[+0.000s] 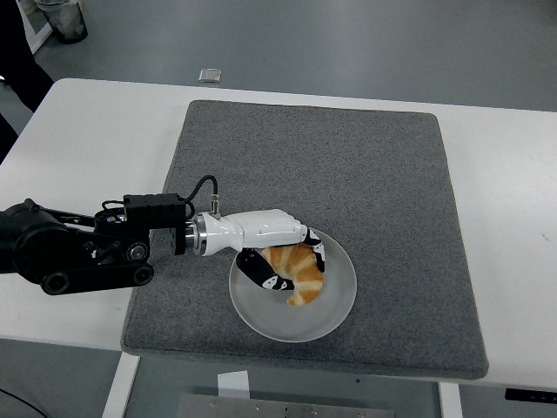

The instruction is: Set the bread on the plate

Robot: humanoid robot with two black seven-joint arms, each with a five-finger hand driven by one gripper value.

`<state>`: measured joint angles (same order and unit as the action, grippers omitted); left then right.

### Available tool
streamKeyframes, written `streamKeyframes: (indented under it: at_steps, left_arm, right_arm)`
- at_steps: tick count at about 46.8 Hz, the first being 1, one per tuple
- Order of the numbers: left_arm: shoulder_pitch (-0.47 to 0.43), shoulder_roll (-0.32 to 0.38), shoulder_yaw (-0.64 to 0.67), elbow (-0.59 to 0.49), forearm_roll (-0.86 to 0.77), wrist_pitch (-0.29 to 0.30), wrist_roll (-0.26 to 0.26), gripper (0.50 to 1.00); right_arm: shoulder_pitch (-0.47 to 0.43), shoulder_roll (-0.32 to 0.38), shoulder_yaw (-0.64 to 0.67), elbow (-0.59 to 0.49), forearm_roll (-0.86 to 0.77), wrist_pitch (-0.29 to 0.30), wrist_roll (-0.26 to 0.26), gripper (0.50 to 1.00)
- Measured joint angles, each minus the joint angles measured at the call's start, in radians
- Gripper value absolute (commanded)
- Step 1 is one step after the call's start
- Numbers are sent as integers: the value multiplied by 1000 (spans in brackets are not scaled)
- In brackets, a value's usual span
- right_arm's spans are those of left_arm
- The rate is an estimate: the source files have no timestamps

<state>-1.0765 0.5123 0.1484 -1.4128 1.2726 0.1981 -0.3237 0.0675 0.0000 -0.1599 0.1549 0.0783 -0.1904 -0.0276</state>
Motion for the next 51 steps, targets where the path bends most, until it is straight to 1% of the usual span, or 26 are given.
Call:
streamKeyframes:
  at_steps: [5, 8, 10, 11, 16, 17, 22, 28, 31, 32, 34, 51]
  left_arm:
    - [10, 0, -1, 0, -4, 0, 0, 500]
    - [16, 1, -2, 0, -6, 1, 0, 527]
    - [18, 1, -3, 0, -7, 1, 0, 557]
    - [19, 1, -3, 0, -7, 1, 0, 580]
    - [21, 1, -3, 0, -9, 2, 0, 745]
    - [21, 1, -4, 0, -9, 2, 0, 769]
    - [27, 2, -19, 1, -10, 4, 0, 848]
    - [42, 2, -45, 1, -13, 3, 0, 893]
    - [44, 2, -47, 1, -15, 1, 0, 958]
    - [44, 2, -47, 1, -17, 0, 0, 971]
    - [44, 2, -47, 1, -21, 0, 0, 988]
    - [32, 1, -52, -7, -61, -11, 0, 990]
  right_arm:
    - [0, 0, 0, 0, 0, 0, 0, 952]
    - [0, 0, 0, 0, 0, 0, 0, 952]
    - [0, 0, 0, 0, 0, 0, 0, 952]
    - [0, 0, 0, 0, 0, -1, 0, 952]
    - [0, 0, 0, 0, 0, -1, 0, 954]
    - [0, 0, 0, 0, 0, -1, 0, 952]
    - [0, 0, -1, 0, 0, -1, 0, 952]
    - [0, 0, -1, 0, 0, -1, 0, 952]
    - [0, 0, -1, 0, 0, -1, 0, 952]
    - [0, 0, -1, 0, 0, -1, 0, 952]
    - [0, 0, -1, 0, 0, -1, 0, 952]
    - [0, 0, -1, 0, 0, -1, 0, 952]
